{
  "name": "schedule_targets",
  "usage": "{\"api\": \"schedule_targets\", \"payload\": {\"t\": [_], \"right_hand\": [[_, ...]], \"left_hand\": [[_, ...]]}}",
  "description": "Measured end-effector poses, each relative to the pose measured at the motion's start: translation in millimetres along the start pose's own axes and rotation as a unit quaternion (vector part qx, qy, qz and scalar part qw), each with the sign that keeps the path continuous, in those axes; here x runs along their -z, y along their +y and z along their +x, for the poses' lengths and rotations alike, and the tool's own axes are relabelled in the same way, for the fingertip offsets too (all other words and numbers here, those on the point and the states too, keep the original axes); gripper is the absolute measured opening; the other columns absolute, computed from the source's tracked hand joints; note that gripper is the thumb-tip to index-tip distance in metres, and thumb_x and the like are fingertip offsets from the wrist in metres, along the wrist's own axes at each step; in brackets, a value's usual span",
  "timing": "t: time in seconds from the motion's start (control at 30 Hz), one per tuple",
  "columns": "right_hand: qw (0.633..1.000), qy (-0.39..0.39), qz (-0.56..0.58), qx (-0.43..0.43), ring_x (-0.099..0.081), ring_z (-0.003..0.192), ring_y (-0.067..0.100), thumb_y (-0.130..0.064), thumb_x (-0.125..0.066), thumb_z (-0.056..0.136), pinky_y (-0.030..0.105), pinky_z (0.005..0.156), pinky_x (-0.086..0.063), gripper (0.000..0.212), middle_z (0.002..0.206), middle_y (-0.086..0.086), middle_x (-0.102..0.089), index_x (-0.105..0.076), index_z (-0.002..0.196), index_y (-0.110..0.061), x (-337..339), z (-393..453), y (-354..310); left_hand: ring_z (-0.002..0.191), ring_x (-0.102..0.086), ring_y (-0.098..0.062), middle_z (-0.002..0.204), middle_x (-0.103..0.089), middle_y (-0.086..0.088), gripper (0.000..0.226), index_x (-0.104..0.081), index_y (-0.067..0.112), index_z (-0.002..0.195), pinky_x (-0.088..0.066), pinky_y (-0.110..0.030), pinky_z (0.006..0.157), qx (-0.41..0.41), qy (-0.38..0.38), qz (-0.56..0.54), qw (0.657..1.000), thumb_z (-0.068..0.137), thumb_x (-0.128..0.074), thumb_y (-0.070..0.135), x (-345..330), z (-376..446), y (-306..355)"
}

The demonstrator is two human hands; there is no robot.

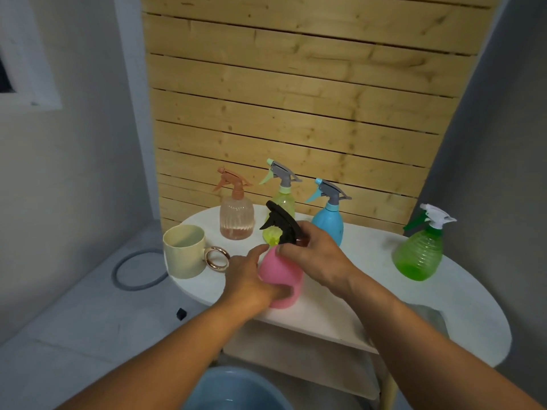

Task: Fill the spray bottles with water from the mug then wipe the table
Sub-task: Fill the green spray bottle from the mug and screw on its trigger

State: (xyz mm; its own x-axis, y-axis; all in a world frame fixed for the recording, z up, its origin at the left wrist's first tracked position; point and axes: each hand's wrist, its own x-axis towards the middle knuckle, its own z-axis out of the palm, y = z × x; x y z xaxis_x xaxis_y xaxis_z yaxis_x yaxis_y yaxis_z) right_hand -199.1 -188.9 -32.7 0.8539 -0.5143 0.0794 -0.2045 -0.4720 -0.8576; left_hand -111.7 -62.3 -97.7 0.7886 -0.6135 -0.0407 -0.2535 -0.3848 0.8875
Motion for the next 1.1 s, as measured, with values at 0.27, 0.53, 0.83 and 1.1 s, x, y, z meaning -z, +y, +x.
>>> {"api": "schedule_targets", "payload": {"t": [0.27,0.53,0.83,1.1], "right_hand": [[0.996,0.012,-0.082,0.028,-0.067,0.086,0.013,-0.018,-0.079,0.082,0.027,0.072,-0.056,0.064,0.091,-0.006,-0.069,-0.051,0.135,-0.038,16.4,8.3,-16.5],[0.994,0.006,-0.093,0.052,-0.066,0.091,0.011,-0.023,-0.081,0.082,0.025,0.077,-0.054,0.076,0.094,-0.006,-0.068,-0.041,0.142,-0.047,21.7,3.1,-13.2],[0.997,0.030,-0.030,0.058,-0.067,0.101,0.014,-0.025,-0.082,0.082,0.034,0.086,-0.056,0.082,0.096,-0.006,-0.074,-0.034,0.141,-0.054,12.2,0.1,0.3],[0.998,0.034,-0.026,0.049,-0.067,0.094,0.007,-0.029,-0.085,0.081,0.019,0.071,-0.048,0.089,0.092,-0.013,-0.069,-0.031,0.150,-0.046,12.8,-10.4,-6.1]], "left_hand": [[0.111,-0.061,-0.017,0.129,-0.059,0.001,0.092,-0.045,0.030,0.139,-0.060,-0.036,0.085,-0.025,-0.078,-0.095,0.992,0.063,-0.096,0.017,-2.7,7.5,-2.2],[0.130,-0.040,-0.022,0.133,-0.035,0.001,0.117,-0.034,0.039,0.148,-0.046,-0.038,0.105,-0.025,0.004,0.061,0.998,0.050,-0.092,0.066,-15.4,6.1,-0.2],[0.113,-0.062,-0.017,0.129,-0.056,0.005,0.113,-0.045,0.040,0.142,-0.061,-0.043,0.092,-0.056,-0.061,-0.041,0.996,0.042,-0.096,0.053,3.1,13.1,-7.8],[0.123,-0.053,-0.017,0.134,-0.047,0.012,0.106,-0.043,0.051,0.138,-0.057,-0.044,0.100,-0.053,-0.104,-0.006,0.993,0.046,-0.096,0.057,1.0,9.6,-12.6]]}}
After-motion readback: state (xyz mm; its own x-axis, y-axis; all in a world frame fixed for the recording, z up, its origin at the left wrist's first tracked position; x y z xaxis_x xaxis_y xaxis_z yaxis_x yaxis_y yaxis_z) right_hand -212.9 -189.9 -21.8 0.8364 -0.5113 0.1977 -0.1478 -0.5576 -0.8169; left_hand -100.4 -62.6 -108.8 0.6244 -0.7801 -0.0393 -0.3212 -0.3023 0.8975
